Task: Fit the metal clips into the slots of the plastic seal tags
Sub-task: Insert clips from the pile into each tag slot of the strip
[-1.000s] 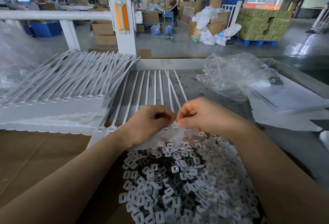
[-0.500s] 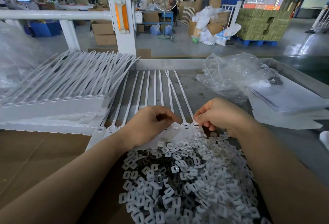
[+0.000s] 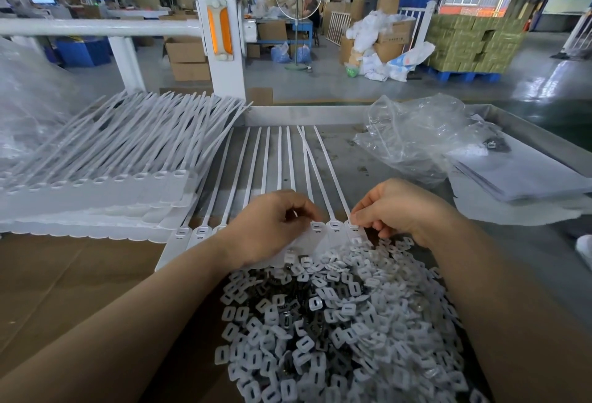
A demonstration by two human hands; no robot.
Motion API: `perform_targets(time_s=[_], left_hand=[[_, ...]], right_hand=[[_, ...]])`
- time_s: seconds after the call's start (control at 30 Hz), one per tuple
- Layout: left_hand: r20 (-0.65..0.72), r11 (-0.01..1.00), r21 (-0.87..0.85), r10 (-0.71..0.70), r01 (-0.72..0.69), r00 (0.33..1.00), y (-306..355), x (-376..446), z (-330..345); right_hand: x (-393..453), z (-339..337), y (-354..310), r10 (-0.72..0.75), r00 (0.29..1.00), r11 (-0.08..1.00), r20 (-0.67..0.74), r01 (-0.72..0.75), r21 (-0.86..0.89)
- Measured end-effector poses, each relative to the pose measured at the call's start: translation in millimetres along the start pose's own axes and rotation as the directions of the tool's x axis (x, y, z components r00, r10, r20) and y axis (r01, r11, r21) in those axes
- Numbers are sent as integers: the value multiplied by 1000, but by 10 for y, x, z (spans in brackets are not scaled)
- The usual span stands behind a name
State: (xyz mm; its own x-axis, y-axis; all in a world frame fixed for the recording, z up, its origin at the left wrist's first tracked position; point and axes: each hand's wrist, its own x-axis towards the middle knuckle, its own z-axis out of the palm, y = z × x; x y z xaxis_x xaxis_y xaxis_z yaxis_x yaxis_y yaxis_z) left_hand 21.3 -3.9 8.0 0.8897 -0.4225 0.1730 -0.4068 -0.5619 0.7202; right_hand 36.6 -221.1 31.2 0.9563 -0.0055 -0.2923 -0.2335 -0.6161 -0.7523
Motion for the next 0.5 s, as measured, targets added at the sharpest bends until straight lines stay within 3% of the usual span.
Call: perform_targets(time_s=[0.17, 0.27, 0.5], left_hand=[[79, 916, 352, 176, -193, 981, 76, 17, 28], [170, 870, 419, 207, -261, 963, 152, 53, 76], [237, 768, 559, 214, -313, 948, 196, 112, 112]], right_hand=[[36, 26, -9, 39, 997, 982, -65, -26, 189], [73, 65, -14, 81, 991, 945, -107, -42, 324], [73, 96, -30, 70, 989, 969, -128, -37, 246]])
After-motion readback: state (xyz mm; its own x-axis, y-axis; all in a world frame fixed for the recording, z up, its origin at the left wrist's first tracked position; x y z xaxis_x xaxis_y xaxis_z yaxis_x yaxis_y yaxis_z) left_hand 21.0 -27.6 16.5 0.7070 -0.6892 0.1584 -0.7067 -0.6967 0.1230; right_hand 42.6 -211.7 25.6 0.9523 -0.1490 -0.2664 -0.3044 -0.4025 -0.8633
